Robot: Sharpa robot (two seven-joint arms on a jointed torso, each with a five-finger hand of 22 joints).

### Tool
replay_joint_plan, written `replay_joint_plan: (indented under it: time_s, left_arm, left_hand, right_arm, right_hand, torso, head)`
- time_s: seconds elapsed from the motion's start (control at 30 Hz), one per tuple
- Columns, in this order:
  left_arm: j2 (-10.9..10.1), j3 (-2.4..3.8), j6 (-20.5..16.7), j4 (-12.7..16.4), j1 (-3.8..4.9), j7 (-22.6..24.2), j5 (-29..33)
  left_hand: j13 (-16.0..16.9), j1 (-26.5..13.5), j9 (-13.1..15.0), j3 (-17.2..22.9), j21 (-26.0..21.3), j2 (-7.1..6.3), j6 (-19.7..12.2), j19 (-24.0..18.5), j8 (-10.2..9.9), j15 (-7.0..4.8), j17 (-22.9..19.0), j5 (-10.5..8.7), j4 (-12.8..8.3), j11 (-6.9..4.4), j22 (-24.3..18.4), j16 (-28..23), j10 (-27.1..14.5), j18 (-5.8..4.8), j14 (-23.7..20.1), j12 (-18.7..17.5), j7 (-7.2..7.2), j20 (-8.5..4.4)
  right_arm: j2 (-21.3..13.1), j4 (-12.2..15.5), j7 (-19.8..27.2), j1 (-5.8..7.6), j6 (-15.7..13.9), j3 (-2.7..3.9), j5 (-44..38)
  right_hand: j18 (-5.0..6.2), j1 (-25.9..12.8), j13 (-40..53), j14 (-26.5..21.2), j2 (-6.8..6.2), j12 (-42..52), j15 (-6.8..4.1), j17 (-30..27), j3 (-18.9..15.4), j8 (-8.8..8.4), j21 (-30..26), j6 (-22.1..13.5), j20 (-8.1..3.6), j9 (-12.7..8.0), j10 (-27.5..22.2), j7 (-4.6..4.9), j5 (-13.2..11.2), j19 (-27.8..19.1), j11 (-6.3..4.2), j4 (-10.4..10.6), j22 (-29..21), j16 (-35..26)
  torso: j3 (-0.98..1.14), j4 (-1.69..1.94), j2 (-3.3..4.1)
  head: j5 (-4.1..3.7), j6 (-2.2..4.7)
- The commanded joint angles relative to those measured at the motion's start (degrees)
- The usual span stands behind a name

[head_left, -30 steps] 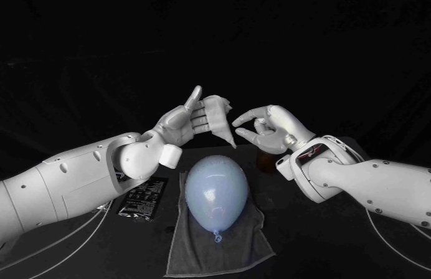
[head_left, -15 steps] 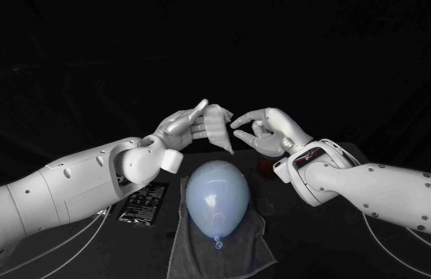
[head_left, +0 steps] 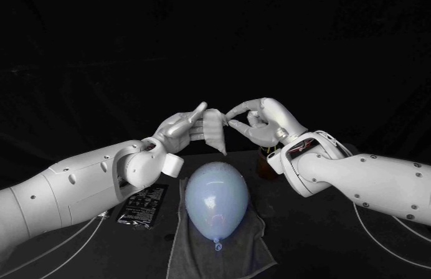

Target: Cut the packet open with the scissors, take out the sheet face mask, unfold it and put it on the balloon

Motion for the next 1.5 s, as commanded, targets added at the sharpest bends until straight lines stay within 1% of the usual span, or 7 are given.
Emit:
replay_joint_plan:
  time_s: [0.03, 0.17, 0.4, 0.6, 0.87, 1.07, 1.5]
  left_arm:
    - [0.02, 0.02, -0.58, 0.27, 0.01, 1.28, -3.30]
    - [-0.04, -0.03, -0.96, 0.32, 0.00, 0.83, -5.61]
    - [-0.11, -0.14, -4.29, 0.21, 0.00, 0.61, -10.55]
    - [-0.12, -0.19, -7.24, -0.29, 0.00, 0.97, -12.83]
    - [-0.29, -0.21, -9.65, -0.85, 0.00, 2.46, -17.34]
    - [-0.47, -0.21, -9.27, -0.75, -0.02, 3.51, -19.92]
    - [-0.95, -0.19, -4.46, -0.87, -0.06, 5.09, -21.09]
  left_hand:
    - [-0.06, -2.27, -0.18, -0.91, -0.25, -0.36, -0.38, -1.12, -0.31, 0.12, 0.04, -0.08, 0.01, 0.54, -0.12, -0.38, -0.10, -1.01, -0.46, -0.29, 5.63, -0.01]
    - [-0.03, -3.89, -0.26, -3.56, -0.10, -1.42, 0.02, -1.21, -0.41, -0.05, 0.25, -0.07, -0.38, 0.49, -0.05, -0.01, -0.07, -1.14, 0.25, -0.20, 5.56, -0.03]
    - [0.42, 16.89, 0.90, 6.29, 4.54, -6.35, 7.90, 9.00, 2.44, -4.20, 3.43, 0.08, -13.87, -3.03, 1.67, 6.48, 7.13, 2.61, 11.42, 2.11, 2.28, -0.71]
    - [0.33, 18.54, 1.63, 12.95, 7.43, -9.52, 13.11, 12.55, 5.27, -6.50, 5.86, -0.11, -15.19, -5.27, 2.72, 10.29, 14.58, 4.46, 16.22, 3.30, 0.52, -1.23]
    - [0.20, 14.94, 2.20, 26.13, 11.64, -14.04, 14.34, 11.71, 7.19, -7.59, 8.56, -0.06, -16.40, -6.16, 5.12, 13.72, 18.82, 3.98, 17.57, 2.66, -0.29, -2.33]
    - [0.39, 13.72, 2.44, 29.79, 13.85, -15.32, 14.42, 10.57, 7.80, -7.93, 9.62, -0.06, -17.52, -6.49, 6.54, 15.07, 20.08, 3.82, 17.80, 2.75, -0.34, -2.52]
    - [0.91, 11.85, 1.25, 32.88, 22.36, -15.60, 12.14, 6.52, 5.79, -8.41, 12.21, -0.08, -20.58, -6.78, 12.45, 18.75, 21.62, 2.91, 17.46, 4.00, -0.30, -3.60]
  right_arm:
    - [0.35, -0.07, -1.04, 0.12, -1.84, 0.13, -3.17]
    - [0.93, -0.92, -3.32, 0.37, -0.97, 0.20, -2.89]
    - [1.31, -2.44, -4.18, 0.67, -0.12, 0.23, 3.47]
    - [0.86, -4.07, -4.19, 1.19, 3.13, 0.25, 12.84]
    - [0.23, -6.98, -10.78, 1.68, 17.72, 0.19, 26.28]
    - [0.65, -8.89, -16.30, 1.83, 28.30, -0.01, 35.78]
    - [3.28, -12.26, -17.72, 1.77, 39.13, -0.77, 49.36]
  right_hand:
    - [-0.19, -0.63, 6.36, 6.20, -0.02, 0.15, -0.23, 15.09, 0.21, -0.08, 0.06, 0.04, 0.13, -0.10, 0.12, 0.23, -0.36, 0.22, 0.23, -0.16, 10.21, 0.31]
    - [-0.08, -2.43, 6.09, 6.20, 0.63, -0.16, -0.09, 15.09, 0.22, -0.55, -0.55, -0.55, 0.23, -0.32, -0.07, 0.42, -0.47, -0.01, 0.41, 0.95, 10.04, 0.31]
    - [0.17, -3.60, 5.67, 6.20, 0.84, -0.65, -0.02, 15.09, 0.17, -0.91, -1.86, -1.05, 0.31, -0.49, -0.43, 0.51, -0.47, -0.50, 0.50, 1.71, 9.70, 0.31]
    - [0.32, -4.36, 5.57, 6.20, 0.46, -0.79, 0.08, 15.09, -0.04, -1.13, -2.66, -1.38, 0.39, -0.61, -0.58, 0.67, -0.37, -0.82, 0.63, 2.00, 9.47, 0.31]
    - [0.31, -11.75, 5.70, 6.20, 1.14, -0.56, 0.40, 15.09, -3.94, -1.86, -2.68, -2.11, 0.74, -1.02, -0.40, 0.91, -0.42, -0.74, 0.96, 8.85, 9.45, 0.31]
    - [0.15, -15.33, 6.70, 6.20, 1.68, 0.62, 0.29, 15.09, -8.39, -2.07, -1.84, -2.72, 0.64, -1.15, 0.43, 0.78, -0.12, -0.24, 0.87, 15.20, 9.68, 0.31]
    - [0.08, -17.17, 7.52, 6.20, 2.57, 1.55, 0.55, 15.09, -12.56, -2.38, -1.58, -4.51, 0.79, -1.31, 0.95, 1.21, -0.59, -0.11, 1.23, 15.40, 9.77, 0.31]
  torso:
    - [0.05, -0.03, -0.01]
    - [0.01, -0.06, -0.10]
    - [0.03, -0.01, -0.05]
    - [0.00, -0.07, -0.02]
    - [0.07, -0.09, -0.04]
    - [0.06, -0.09, 0.00]
    - [0.06, -0.06, -0.03]
  head:
    - [0.11, -0.08]
    - [0.10, -0.07]
    - [0.14, 0.22]
    - [0.05, 0.60]
    - [-0.23, 0.71]
    - [-0.63, 0.82]
    - [-1.17, 0.89]
